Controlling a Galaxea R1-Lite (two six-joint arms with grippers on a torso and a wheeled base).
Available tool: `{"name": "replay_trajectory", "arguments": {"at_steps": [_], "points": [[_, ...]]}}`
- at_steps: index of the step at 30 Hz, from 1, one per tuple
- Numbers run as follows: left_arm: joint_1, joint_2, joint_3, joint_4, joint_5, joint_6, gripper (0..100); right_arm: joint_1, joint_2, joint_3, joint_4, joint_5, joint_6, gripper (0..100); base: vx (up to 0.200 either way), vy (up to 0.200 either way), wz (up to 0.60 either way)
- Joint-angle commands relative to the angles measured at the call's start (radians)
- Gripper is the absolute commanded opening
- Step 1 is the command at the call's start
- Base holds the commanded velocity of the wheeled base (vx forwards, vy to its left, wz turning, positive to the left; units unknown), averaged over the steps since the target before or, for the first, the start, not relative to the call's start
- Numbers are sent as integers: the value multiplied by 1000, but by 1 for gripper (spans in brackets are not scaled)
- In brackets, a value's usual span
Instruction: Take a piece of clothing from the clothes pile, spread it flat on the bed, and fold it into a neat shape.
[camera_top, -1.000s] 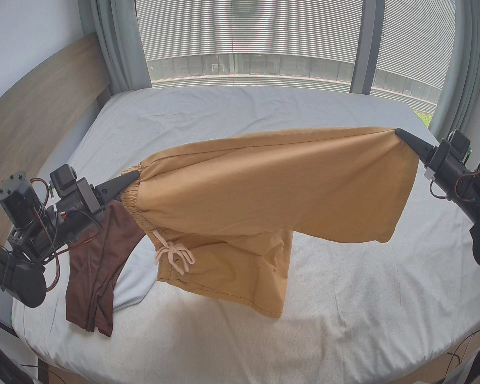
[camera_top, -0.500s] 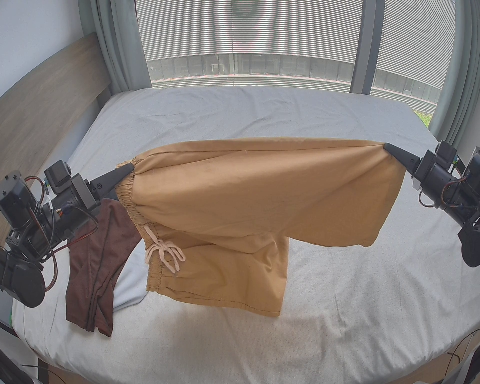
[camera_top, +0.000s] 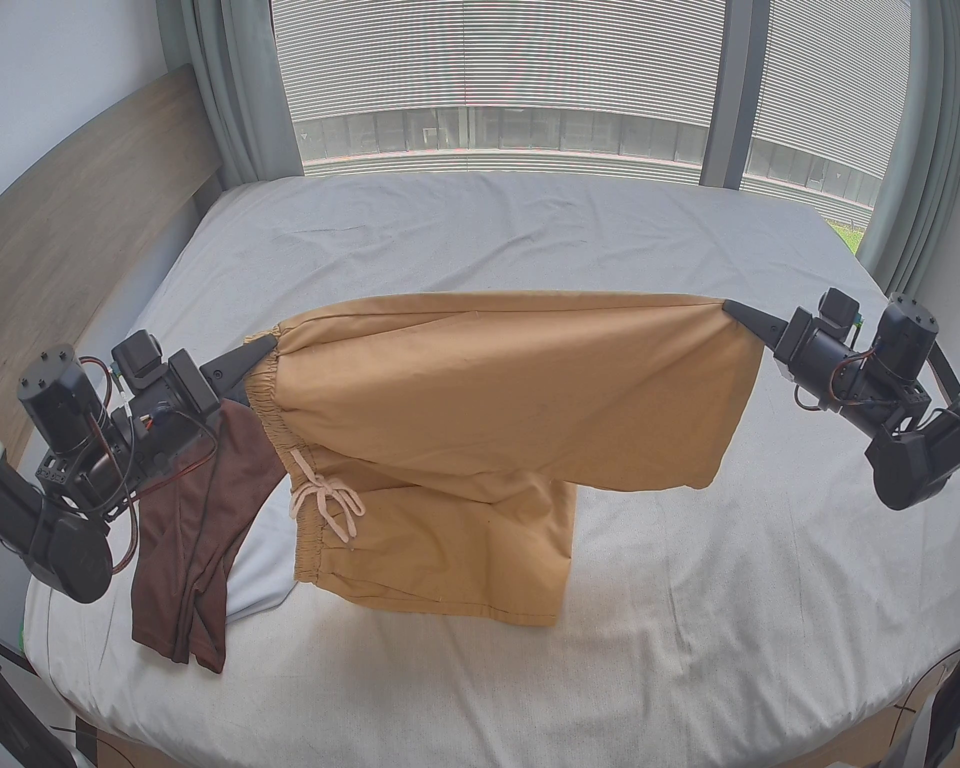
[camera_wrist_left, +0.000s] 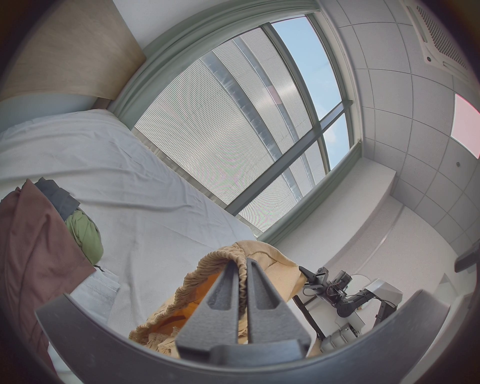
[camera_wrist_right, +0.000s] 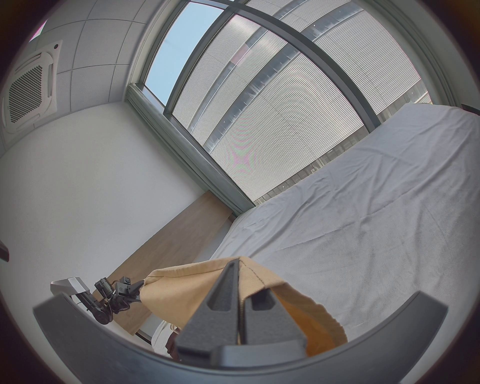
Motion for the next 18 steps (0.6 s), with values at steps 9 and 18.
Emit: {"name": "replay_trajectory", "arguments": {"at_steps": [9, 18], "points": [[-1, 186, -159, 2, 92, 0, 0, 7, 225, -214, 10, 2, -4, 0, 0, 0, 0], [-4, 340, -298, -23, 153, 0, 0, 6, 323, -359, 55, 3, -4, 0, 0, 0, 0]]}}
